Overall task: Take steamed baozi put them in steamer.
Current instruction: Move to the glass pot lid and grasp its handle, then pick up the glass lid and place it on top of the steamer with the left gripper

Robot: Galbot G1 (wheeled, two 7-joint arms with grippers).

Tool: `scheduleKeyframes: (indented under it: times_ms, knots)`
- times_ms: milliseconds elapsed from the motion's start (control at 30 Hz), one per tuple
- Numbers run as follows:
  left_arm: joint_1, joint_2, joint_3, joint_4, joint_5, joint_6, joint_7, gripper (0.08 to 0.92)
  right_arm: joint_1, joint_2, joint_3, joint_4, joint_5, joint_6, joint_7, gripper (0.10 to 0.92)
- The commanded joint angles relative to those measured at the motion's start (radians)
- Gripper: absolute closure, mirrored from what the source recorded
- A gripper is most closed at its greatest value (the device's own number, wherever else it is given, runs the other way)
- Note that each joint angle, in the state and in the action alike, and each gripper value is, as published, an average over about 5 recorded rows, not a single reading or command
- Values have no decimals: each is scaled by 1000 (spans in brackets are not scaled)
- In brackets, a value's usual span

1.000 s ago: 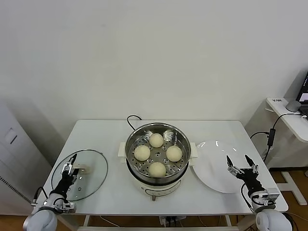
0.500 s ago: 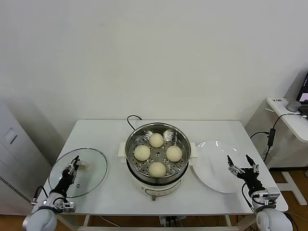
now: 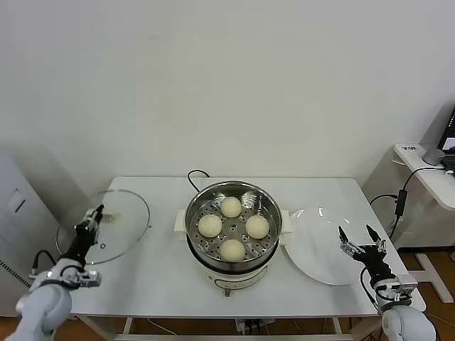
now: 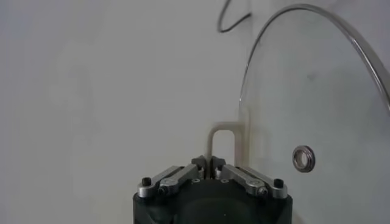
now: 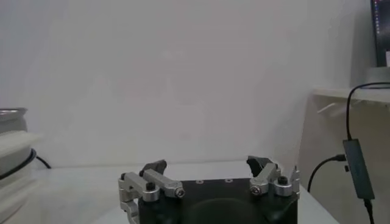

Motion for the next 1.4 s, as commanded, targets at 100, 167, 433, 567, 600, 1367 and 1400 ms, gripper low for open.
scheduleKeyframes:
  times_ms: [100, 167, 433, 567, 600, 1367, 1400]
  knots:
    - [-27, 155, 110, -385, -172, 325, 279, 888, 5, -6, -10, 13, 4, -1, -3, 203]
    - [-31, 163, 164, -431, -150, 385, 292, 888, 6, -8, -12, 14, 7, -2, -3, 203]
    - [-142, 142, 472, -531, 63, 662, 359, 888, 11, -22, -20, 27, 7, -15, 6, 203]
    - [-198, 92, 599, -515, 159, 735, 384, 888, 15, -22, -26, 27, 6, -19, 8, 203]
    - [-205, 76, 624, -509, 179, 747, 388, 888, 16, -22, -27, 26, 6, -19, 8, 203]
    - [-317, -278, 880, -299, 419, 802, 425, 888, 35, -12, -39, -17, -4, -11, -2, 203]
    - [-320, -283, 886, -291, 422, 802, 424, 888, 34, -11, -40, -17, -4, -11, -3, 203]
